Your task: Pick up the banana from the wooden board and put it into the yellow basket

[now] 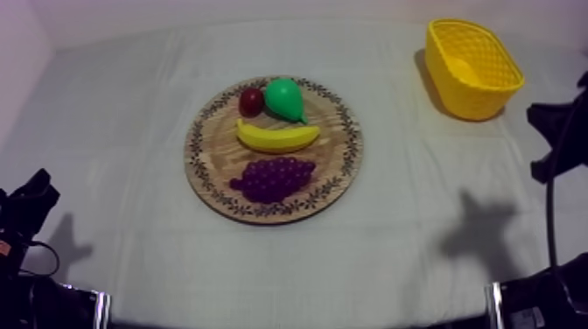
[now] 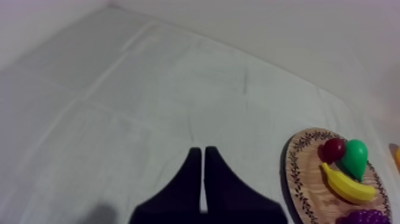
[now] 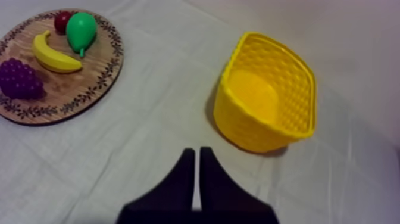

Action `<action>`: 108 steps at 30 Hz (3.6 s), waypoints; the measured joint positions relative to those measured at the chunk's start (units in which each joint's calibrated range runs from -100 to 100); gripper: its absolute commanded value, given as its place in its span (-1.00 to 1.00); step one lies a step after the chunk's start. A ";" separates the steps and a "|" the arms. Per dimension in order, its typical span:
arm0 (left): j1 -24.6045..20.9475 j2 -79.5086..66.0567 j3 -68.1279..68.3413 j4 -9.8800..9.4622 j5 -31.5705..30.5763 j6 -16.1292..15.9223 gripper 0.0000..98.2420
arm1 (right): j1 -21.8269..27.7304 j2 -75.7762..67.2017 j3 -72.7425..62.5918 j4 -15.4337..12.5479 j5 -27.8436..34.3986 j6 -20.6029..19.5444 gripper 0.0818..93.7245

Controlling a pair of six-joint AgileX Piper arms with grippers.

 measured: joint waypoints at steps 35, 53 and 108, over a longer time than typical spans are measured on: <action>0.00 0.00 0.00 0.00 0.00 0.00 -1.00 | -20.39 53.60 -67.38 5.90 37.81 -2.25 -0.99; 0.00 0.00 0.00 0.00 0.00 0.00 -1.00 | -24.06 68.33 -77.24 2.60 41.61 -3.12 -0.86; 0.00 0.00 0.00 0.00 0.00 0.00 -1.00 | -24.97 100.45 -86.83 -0.45 30.31 4.12 0.08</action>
